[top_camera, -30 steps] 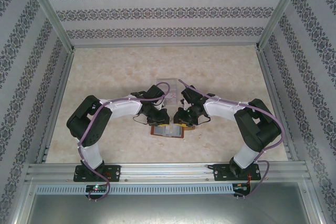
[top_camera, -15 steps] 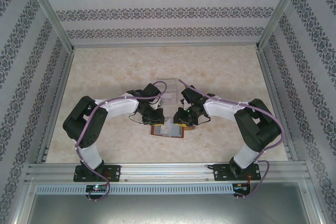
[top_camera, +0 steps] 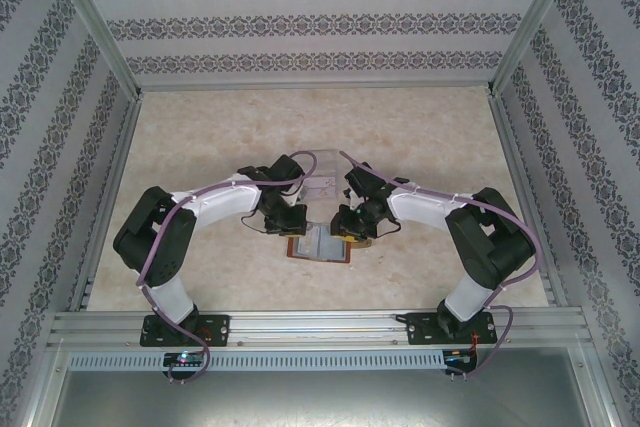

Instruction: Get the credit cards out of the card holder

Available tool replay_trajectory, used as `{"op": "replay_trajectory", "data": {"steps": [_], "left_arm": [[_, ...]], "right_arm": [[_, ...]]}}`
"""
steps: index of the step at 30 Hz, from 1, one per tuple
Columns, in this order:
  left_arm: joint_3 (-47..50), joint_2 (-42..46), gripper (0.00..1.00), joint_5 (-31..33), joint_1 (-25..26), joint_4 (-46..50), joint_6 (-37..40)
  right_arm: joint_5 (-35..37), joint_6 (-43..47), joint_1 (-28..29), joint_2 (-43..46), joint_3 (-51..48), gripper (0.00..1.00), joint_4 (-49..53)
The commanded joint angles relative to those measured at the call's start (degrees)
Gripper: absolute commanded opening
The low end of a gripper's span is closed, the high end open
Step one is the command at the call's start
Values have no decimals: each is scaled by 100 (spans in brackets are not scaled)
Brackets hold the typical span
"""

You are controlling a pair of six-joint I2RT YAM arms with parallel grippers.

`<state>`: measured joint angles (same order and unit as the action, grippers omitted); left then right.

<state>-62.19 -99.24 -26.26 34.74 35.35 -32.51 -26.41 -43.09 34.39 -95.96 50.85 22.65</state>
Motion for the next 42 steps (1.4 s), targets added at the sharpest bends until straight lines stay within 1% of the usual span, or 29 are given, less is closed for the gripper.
{"op": "replay_trajectory", "data": {"steps": [1,8,11,14,17,30,42], "left_arm": [[-122,133,9,219,-90,436,193],[-166,142,9,110,-90,425,151],[-134,151,10,-146,-90,231,51],[-75,117,13,-461,-82,-79,-91],[-21,65,14,-645,-73,-297,-195],[35,-60,13,-718,-38,-459,-270],[-27,110,5,-549,-38,-271,-172]], "right_arm": [[119,125,67,-126,13,32,266],[119,125,66,-134,21,32,275],[113,126,67,-135,30,32,275],[115,130,61,-144,30,32,274],[110,126,67,-160,30,32,275],[119,117,76,-151,21,32,283],[128,117,74,-85,82,32,319]]}}
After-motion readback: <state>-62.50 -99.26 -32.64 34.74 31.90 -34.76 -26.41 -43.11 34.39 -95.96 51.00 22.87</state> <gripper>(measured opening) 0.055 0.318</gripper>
